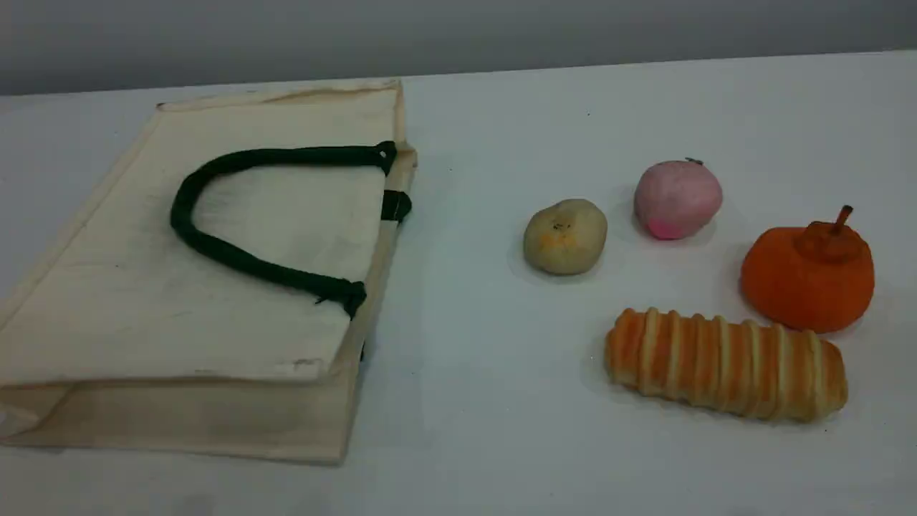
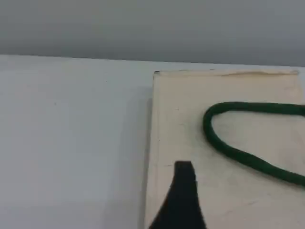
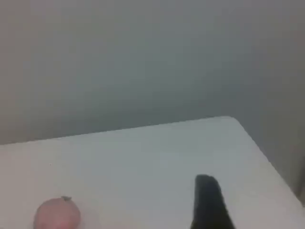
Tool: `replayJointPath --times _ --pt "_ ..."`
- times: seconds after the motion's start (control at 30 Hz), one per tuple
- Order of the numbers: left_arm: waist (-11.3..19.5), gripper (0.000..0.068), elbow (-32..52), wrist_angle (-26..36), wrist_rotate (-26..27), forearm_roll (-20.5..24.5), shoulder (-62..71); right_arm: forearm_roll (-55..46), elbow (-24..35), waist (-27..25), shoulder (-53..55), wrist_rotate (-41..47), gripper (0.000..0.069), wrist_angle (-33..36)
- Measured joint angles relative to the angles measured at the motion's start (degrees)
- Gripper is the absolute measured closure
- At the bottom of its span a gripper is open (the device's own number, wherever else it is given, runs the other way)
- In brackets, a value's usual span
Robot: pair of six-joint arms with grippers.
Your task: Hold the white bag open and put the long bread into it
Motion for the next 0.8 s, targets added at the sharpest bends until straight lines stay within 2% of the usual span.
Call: replayJointPath --times 0.37,0.57,0.8 --pt "0.0 0.011 0.0 0.1 0.1 0.1 0.0 -2.4 0.0 0.0 0.0 -2.3 0.0307 0.0" --pt "0.0 0.011 0.0 -0.3 1.9 2.0 0.0 -3.1 0.0 0.0 0.0 -2.3 0.0307 0.0" --pt "0.0 0.011 0.0 -3.4 5.4 8.2 0.0 -3.1 0.0 0.0 0.0 -2.3 0.0307 -0.1"
